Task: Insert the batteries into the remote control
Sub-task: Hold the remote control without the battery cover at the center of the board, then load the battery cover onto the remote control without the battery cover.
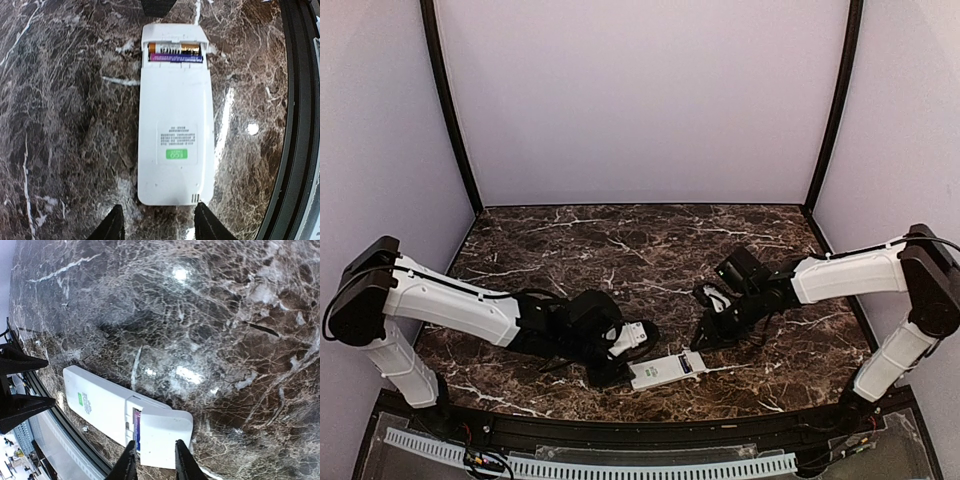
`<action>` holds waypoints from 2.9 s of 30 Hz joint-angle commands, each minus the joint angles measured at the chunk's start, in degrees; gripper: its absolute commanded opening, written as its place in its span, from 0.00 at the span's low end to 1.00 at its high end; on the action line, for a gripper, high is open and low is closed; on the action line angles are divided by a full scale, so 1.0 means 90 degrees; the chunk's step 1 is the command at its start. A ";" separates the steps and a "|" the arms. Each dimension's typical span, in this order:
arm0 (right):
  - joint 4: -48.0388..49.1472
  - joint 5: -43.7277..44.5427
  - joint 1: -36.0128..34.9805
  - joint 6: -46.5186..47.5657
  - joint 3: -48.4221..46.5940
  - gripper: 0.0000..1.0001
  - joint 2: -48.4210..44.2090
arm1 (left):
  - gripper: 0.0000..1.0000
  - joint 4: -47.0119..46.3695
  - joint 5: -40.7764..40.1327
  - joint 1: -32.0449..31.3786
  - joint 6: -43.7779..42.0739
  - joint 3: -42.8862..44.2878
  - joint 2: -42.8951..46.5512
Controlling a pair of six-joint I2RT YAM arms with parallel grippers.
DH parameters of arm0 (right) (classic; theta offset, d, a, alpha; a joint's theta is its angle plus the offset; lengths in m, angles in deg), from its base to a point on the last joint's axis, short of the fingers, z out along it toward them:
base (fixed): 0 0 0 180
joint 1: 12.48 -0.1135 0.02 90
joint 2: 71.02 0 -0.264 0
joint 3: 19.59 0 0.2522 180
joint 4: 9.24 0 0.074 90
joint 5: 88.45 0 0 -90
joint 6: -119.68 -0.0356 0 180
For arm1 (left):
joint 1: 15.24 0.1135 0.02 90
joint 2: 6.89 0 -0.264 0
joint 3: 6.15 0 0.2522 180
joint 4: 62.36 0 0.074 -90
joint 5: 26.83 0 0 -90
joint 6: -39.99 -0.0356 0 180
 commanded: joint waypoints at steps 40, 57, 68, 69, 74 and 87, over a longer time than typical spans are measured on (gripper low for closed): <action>0.0613 -0.0437 0.0006 -0.0019 0.0303 0.33 0.0333 | 0.45 0.0037 0.0345 -0.0060 0.0590 -0.0196 -0.0511; 0.0548 -0.0264 -0.0111 -0.0117 0.0241 0.30 0.0242 | 0.45 -0.0005 0.0355 -0.0060 0.0585 -0.0172 -0.0572; 0.0143 0.0088 -0.0349 -0.0007 -0.0067 0.31 0.0376 | 0.45 -0.0006 0.0364 -0.0060 0.0568 -0.0181 -0.0579; 0.0077 0.0147 -0.0377 0.0006 -0.0111 0.31 0.0376 | 0.45 -0.0005 0.0364 -0.0060 0.0566 -0.0182 -0.0576; -0.0193 0.0410 -0.0464 0.0108 -0.0290 0.32 0.0382 | 0.45 -0.0008 0.0372 -0.0060 0.0565 -0.0182 -0.0572; -0.0414 0.0634 -0.0589 0.0240 -0.0478 0.35 0.0563 | 0.45 -0.0014 0.0374 -0.0060 0.0547 -0.0206 -0.0571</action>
